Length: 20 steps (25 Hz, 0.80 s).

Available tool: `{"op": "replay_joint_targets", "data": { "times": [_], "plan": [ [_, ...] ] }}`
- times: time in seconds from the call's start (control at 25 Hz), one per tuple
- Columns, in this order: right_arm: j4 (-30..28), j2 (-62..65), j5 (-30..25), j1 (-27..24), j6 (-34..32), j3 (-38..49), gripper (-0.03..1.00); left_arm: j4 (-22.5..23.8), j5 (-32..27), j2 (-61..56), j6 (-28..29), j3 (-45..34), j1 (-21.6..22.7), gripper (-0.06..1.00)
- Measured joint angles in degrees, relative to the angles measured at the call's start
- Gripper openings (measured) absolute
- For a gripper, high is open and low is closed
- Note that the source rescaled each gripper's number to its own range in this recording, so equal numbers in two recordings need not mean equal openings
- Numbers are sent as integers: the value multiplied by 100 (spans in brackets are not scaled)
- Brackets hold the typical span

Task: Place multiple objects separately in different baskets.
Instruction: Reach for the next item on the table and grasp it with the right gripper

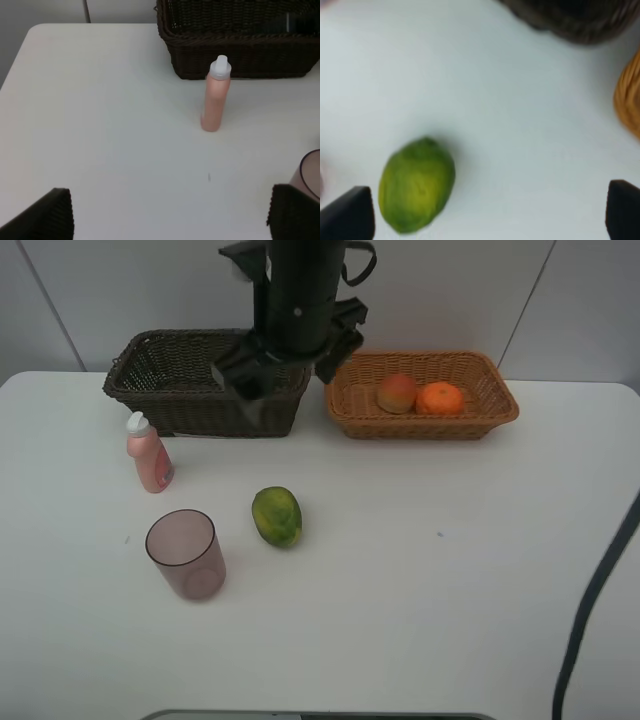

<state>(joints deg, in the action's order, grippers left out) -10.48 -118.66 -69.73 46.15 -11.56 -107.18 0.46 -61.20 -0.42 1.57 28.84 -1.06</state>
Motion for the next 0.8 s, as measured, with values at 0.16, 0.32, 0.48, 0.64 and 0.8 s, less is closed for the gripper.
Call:
{"op": "replay_joint_targets", "data": {
  "times": [0.16,0.32,0.48,0.64,0.8],
  "plan": [
    [-7,254,134,0,-488,888,95,0,0,0,0,0,0,100],
    [-16,304,520,70,-878,1587,95,0,0,0,0,0,0,100],
    [9,304,837,247,-1033,1881,95,0,0,0,0,0,0,100],
    [42,318,1158,388,-1145,1922,95,0,0,0,0,0,0,100],
    [321,318,1547,450,-1275,1922,95,0,0,0,0,0,0,100]
  ]
}}
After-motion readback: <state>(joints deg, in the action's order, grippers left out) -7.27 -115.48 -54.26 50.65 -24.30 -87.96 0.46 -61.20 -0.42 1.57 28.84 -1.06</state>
